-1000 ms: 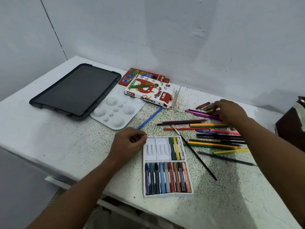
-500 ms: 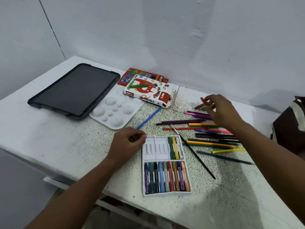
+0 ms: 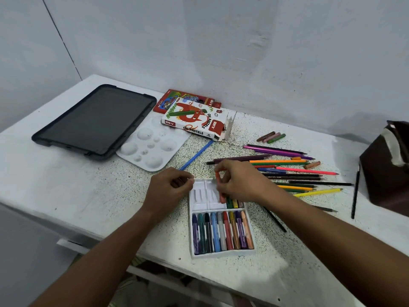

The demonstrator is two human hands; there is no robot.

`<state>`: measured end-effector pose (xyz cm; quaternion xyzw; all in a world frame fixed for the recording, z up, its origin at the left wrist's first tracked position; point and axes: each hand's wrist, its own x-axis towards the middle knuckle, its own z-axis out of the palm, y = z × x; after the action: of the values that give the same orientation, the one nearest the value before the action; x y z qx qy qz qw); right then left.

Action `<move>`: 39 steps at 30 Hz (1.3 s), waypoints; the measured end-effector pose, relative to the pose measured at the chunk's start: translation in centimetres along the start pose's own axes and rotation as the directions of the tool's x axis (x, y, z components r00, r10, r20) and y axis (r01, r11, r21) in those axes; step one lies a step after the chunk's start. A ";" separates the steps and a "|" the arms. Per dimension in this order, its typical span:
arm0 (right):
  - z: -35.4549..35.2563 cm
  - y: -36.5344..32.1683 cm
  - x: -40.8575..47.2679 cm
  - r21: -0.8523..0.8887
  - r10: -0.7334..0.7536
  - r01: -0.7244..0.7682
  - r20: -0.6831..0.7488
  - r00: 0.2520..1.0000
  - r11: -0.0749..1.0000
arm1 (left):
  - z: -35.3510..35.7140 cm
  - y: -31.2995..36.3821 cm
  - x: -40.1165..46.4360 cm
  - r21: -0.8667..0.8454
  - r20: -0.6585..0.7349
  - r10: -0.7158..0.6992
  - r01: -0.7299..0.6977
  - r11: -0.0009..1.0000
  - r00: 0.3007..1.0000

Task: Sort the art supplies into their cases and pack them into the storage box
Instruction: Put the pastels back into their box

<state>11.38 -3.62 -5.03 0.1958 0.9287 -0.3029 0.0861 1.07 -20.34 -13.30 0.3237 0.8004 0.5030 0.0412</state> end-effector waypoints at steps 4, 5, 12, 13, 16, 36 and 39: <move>0.5 -0.4 -0.4 -0.113 0.031 -0.030 0.008 0.999 0.993 | -0.1 0.0 0.0 -0.010 0.005 -0.003 0.004 1.000 1.000; 0.6 -0.5 -0.4 -0.147 0.032 -0.030 0.015 0.999 0.989 | -0.1 0.0 0.0 -0.011 0.006 -0.001 0.001 1.000 1.000; 0.3 0.0 -0.8 -0.115 0.046 -0.040 0.044 0.998 0.993 | 0.0 0.0 -0.1 -0.024 0.002 -0.005 0.006 1.000 1.000; 0.2 0.0 -0.9 -0.090 0.047 -0.043 0.047 0.998 0.995 | 0.0 0.1 -0.1 -0.025 0.002 -0.004 0.004 1.000 1.000; 0.1 0.4 -1.1 -0.140 0.024 -0.016 0.054 0.998 0.990 | -0.1 0.1 -0.1 -0.028 0.000 -0.004 0.004 1.000 1.000; -0.8 1.5 -0.2 -0.021 0.019 -0.019 0.019 1.000 1.000 | 0.0 0.0 -0.1 -0.039 0.001 -0.021 0.021 0.999 1.000; -3.3 3.9 2.8 -0.061 0.062 -0.078 -0.225 0.972 0.995 | 0.1 0.0 0.0 -0.029 0.000 -0.025 0.025 0.999 1.000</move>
<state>10.32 2.14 -5.24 0.2582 0.9349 -0.2434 -0.0013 1.09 -20.31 -13.38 0.3128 0.7970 0.5141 0.0520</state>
